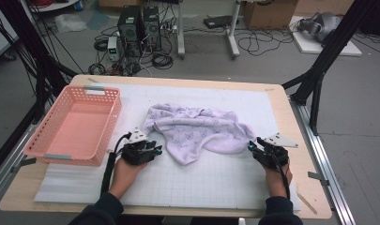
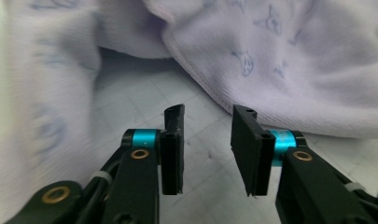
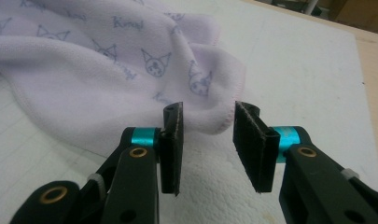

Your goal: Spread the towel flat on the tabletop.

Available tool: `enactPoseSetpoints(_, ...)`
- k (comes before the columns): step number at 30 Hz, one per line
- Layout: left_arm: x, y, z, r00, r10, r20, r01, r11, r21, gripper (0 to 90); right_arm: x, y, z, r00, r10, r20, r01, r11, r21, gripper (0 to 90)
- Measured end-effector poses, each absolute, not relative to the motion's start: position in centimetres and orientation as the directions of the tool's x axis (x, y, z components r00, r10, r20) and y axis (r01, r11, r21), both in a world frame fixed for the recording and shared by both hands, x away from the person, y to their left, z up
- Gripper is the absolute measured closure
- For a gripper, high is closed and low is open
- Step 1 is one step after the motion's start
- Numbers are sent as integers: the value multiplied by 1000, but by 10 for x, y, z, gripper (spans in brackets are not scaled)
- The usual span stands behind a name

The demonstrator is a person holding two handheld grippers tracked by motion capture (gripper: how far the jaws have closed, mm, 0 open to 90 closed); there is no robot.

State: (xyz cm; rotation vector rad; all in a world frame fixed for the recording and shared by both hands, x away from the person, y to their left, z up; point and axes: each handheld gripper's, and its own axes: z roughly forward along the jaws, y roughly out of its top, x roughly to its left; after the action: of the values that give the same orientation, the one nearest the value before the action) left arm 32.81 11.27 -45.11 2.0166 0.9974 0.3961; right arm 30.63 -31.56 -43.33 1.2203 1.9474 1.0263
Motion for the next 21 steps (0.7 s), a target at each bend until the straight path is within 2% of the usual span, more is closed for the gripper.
enactPoseSetpoints(1, 329, 106, -450, 640, 767, -47, 488, -358, 796, 641, 307, -315, -433, -393, 914, -97, 439, 280, 854, 621)
enactPoseSetpoints(3, 330, 91, -451, 675, 735, -69, 483, -369, 794, 642, 307, -313, -434, -397, 913, -94, 442, 280, 853, 619)
enactPoseSetpoints(6, 328, 70, -451, 700, 714, 9, 434, -435, 789, 608, 306, -312, -433, -401, 911, -97, 438, 283, 853, 619)
enactPoseSetpoints(8, 329, 61, -451, 704, 710, -5, 436, -427, 792, 564, 306, -312, -433, -406, 909, -97, 434, 285, 855, 618)
enactPoseSetpoints(10, 330, 54, -451, 701, 713, 19, 427, -440, 790, 544, 305, -311, -433, -406, 909, -89, 439, 280, 854, 617)
enactPoseSetpoints(12, 330, 49, -451, 702, 712, 18, 426, -440, 791, 549, 305, -309, -433, -415, 905, -90, 434, 284, 855, 617)
enactPoseSetpoints(15, 329, 44, -451, 721, 693, 24, 407, -451, 794, 618, 305, -308, -433, -421, 903, -89, 435, 287, 854, 616)
enactPoseSetpoints(17, 329, 44, -451, 739, 674, -14, 415, -438, 797, 625, 305, -307, -433, -426, 901, -85, 437, 287, 852, 617)
enactPoseSetpoints(21, 328, 43, -449, 752, 647, -122, 449, -368, 815, 535, 305, -307, -433, -433, 898, -84, 433, 289, 854, 615)
